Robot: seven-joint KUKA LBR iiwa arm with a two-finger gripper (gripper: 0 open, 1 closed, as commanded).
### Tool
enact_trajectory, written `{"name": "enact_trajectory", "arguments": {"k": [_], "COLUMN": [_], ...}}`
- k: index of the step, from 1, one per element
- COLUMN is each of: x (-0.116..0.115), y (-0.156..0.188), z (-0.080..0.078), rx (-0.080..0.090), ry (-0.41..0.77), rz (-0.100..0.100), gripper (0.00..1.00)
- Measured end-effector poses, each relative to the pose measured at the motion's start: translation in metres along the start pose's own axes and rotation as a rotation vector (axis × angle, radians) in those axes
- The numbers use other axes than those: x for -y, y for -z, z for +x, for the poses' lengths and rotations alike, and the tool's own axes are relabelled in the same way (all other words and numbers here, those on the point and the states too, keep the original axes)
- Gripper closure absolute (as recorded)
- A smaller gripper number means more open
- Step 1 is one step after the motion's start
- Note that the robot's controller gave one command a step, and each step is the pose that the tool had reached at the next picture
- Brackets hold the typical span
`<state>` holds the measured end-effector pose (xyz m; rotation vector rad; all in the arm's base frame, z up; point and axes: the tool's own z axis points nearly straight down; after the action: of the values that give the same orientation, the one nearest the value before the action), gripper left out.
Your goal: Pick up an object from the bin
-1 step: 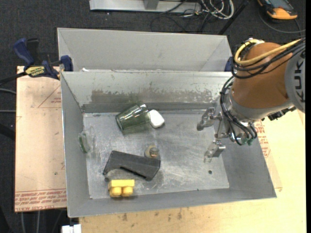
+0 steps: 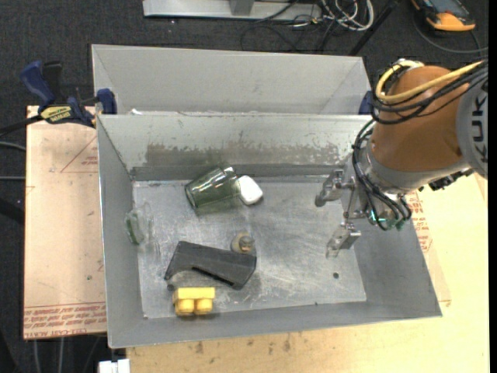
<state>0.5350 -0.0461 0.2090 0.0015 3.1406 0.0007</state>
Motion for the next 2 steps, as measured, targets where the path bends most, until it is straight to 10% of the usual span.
{"name": "enact_trajectory", "arguments": {"k": [2], "x": [-0.039], "y": [-0.026], "z": [0.01], "rx": [-0.003], "ry": [0.131], "rz": [-0.002], "gripper": [0.0]}}
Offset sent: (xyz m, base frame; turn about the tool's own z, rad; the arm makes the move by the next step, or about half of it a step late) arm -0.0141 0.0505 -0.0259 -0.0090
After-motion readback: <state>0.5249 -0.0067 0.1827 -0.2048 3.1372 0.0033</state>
